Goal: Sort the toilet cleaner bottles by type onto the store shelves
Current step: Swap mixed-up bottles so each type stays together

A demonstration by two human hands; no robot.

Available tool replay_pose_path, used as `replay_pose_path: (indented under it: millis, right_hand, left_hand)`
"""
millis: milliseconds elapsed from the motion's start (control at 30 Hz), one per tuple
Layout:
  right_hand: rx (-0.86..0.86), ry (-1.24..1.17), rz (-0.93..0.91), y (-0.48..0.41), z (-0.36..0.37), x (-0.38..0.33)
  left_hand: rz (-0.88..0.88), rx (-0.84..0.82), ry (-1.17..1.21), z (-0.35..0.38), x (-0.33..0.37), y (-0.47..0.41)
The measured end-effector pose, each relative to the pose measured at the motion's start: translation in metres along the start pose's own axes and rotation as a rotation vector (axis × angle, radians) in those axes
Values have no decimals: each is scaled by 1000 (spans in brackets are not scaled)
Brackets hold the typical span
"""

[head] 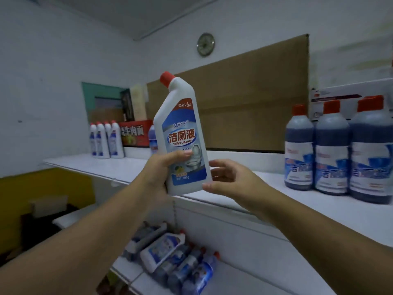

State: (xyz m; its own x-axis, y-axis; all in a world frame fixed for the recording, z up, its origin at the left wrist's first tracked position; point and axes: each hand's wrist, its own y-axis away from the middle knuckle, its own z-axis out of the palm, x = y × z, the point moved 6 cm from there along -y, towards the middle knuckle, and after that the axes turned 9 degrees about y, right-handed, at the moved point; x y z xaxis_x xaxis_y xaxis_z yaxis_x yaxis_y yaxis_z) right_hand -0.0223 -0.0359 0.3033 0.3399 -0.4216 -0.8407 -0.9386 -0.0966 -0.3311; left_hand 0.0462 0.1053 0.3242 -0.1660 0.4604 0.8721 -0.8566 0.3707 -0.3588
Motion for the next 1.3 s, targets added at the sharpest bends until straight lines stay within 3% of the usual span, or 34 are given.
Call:
replay_pose_path:
  millis: [200,600,1033,1300]
  right_hand:
    - [-181,-61,-64,-77,128,-27]
    - [-290,-119,-142,-219,318,-60]
    - [-326,-145,-185,-404,436,-49]
    - [-219,-5,-130,-486,461,-34]
  left_hand:
    - [87,186,-92,-134,55,23]
    - [193,330,-162,-343,140,26]
    - [195,388,-227,-515,165,-67]
    - [197,272,-140,-602,171,-145]
